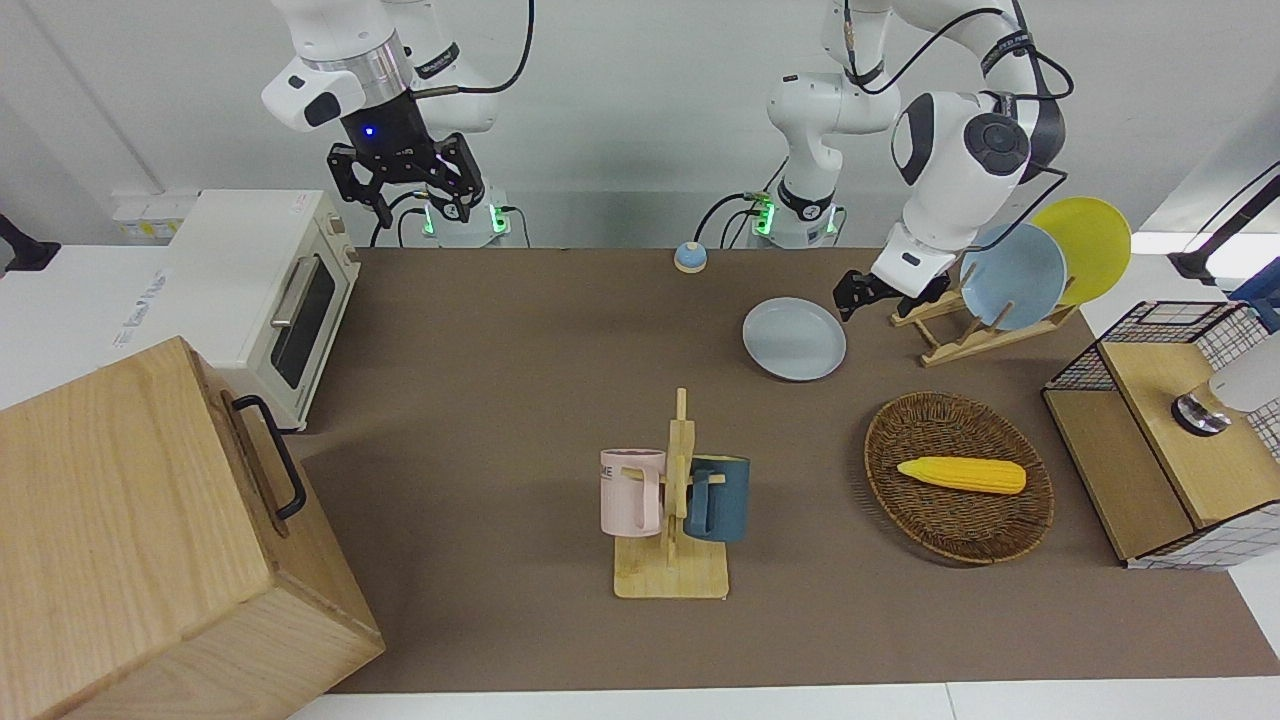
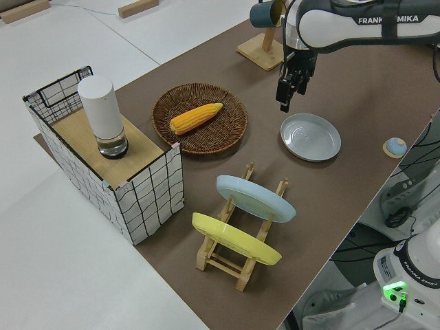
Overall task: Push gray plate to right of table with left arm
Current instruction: 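Move the left gripper from the basket down toward the gray plate's edge, then lower the left gripper against the gray plate's edge nearest it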
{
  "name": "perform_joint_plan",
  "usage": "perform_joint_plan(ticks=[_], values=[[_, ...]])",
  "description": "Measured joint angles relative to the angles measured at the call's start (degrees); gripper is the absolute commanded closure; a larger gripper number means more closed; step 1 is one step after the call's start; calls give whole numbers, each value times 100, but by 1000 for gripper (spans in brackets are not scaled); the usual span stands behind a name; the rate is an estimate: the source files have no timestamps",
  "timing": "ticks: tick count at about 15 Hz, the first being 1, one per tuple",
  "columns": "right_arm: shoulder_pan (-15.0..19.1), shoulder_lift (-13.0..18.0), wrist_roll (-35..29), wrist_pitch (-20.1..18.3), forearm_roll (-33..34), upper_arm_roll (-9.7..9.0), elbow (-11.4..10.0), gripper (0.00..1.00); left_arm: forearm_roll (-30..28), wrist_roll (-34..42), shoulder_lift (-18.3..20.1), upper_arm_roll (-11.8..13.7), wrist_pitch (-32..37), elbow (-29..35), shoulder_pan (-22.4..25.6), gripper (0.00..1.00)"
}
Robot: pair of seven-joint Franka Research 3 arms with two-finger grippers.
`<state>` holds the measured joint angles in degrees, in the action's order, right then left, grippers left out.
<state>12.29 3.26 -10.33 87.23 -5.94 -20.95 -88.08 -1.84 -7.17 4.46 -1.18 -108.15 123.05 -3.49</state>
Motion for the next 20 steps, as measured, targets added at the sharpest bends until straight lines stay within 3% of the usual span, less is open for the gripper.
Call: perform_joint_plan(ticks=[7,11,15,20], values=[[0,0,0,0,0,0,0,5,-123,7,358,6,-1328,1575,25,57],[0,0,0,0,0,0,0,5,-254,7,432,18,-1730,2124,25,243],[0,0,0,0,0,0,0,5,-258,91,455,17,-1814,2287,25,433],[0,0,0,0,0,0,0,5,-259,180,456,17,-1906,2375,25,580]])
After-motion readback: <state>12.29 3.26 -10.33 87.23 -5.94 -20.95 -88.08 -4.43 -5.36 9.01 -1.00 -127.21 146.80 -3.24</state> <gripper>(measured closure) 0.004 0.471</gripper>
